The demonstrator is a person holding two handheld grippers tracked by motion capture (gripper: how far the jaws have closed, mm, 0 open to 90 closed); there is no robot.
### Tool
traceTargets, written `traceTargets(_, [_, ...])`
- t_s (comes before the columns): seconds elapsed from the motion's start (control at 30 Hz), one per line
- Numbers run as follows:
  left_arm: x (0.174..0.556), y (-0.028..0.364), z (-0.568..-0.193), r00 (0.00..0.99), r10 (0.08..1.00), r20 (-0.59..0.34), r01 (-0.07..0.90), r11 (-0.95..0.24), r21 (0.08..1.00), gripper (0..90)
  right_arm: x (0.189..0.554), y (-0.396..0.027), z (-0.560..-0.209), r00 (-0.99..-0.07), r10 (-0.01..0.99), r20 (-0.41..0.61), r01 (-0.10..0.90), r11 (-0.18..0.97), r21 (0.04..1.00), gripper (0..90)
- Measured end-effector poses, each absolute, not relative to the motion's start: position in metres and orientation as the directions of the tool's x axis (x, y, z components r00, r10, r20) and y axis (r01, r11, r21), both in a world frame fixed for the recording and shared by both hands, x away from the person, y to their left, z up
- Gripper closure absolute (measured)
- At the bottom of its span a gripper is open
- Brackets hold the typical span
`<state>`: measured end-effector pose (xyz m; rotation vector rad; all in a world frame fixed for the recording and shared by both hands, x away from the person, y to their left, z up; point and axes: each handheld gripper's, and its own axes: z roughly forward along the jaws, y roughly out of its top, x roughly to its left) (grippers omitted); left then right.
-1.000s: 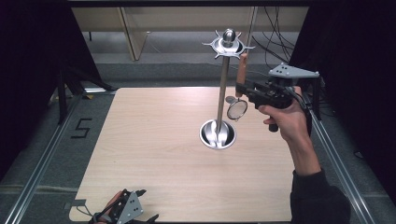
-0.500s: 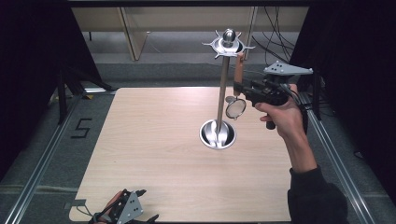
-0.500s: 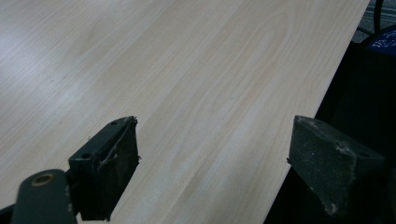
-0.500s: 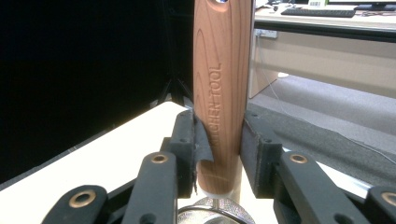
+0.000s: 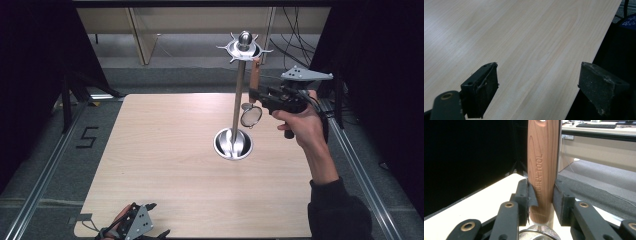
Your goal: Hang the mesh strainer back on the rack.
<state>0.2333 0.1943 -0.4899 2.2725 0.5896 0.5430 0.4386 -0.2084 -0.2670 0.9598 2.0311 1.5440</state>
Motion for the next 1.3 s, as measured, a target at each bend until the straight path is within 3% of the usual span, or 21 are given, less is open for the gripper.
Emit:
traceTargets(0.2, [0.233, 0.195, -0.490, 0.808, 0.552, 0.205, 0.252, -0.639, 0.726, 15.3, 0.440, -0.206, -0.268, -0.682, 0.728, 0.074, 0.256, 0.143, 0.956, 66.8])
traceTargets(0.6, [0.233, 0.194, -0.490, 0.810, 0.551, 0.201, 0.248, -0.632, 0.734, 15.3, 0.424, -0.210, -0.277, -0.664, 0.745, 0.063, 0.254, 0.146, 0.956, 53.9])
traceTargets(1.03, [0.233, 0.194, -0.492, 0.810, 0.554, 0.194, 0.253, -0.628, 0.736, 15.3, 0.409, -0.219, -0.299, -0.678, 0.731, 0.082, 0.250, 0.124, 0.960, 50.1])
traceTargets(1.3, [0.233, 0.194, -0.492, 0.811, 0.551, 0.195, 0.248, -0.626, 0.739, 15.3, 0.397, -0.222, -0.311, -0.657, 0.754, 0.016, 0.193, 0.148, 0.970, 47.9])
